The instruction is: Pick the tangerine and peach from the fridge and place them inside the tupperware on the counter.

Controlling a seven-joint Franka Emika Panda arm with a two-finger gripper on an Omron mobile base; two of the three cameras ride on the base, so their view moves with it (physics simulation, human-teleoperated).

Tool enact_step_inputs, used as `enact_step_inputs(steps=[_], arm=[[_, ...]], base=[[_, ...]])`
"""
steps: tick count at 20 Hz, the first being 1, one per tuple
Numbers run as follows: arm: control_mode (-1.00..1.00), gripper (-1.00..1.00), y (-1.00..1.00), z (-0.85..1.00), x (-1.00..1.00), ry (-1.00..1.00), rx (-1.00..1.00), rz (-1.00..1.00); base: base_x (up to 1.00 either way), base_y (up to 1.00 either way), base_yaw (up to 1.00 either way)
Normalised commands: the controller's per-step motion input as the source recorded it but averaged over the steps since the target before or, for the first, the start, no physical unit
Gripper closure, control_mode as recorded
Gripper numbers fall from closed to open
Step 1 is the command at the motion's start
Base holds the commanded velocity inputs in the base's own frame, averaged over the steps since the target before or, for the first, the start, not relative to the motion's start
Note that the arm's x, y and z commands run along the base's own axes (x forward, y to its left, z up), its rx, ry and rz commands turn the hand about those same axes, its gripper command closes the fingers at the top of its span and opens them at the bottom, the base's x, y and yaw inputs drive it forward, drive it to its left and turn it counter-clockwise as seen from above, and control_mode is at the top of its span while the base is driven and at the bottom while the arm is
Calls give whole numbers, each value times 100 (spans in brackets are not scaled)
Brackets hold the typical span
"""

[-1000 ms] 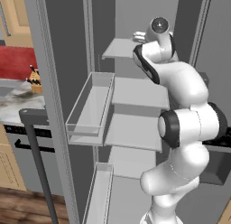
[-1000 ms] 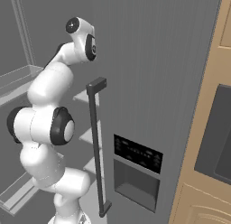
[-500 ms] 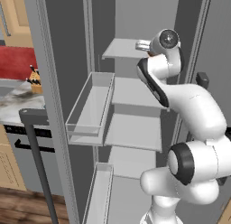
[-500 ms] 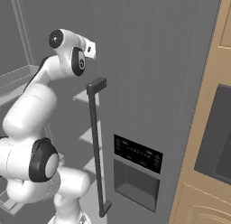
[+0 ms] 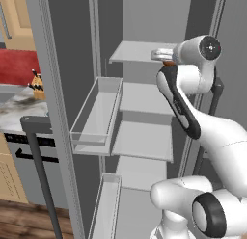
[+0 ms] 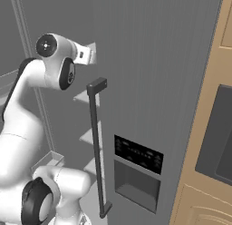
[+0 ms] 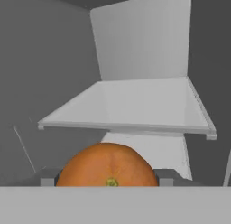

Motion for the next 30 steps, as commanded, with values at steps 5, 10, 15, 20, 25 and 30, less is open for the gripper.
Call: enact_step_inputs(steps=[5,10,15,20,25,30], arm=[[-100,100,7,8,-96,10,0,18],[-100,100,1,22,-89,26,-1,1],[-100,100,0,11,-87,22,-4,0],[-100,100,0,-2,-85,0,0,0],[-100,100,0,-12,-83,0,0,0],[-100,100,0,-6,-68,0,0,0]], base=[[0,0,0],[0,0,0],[0,0,0],[0,0,0],[0,0,0],[0,0,0]])
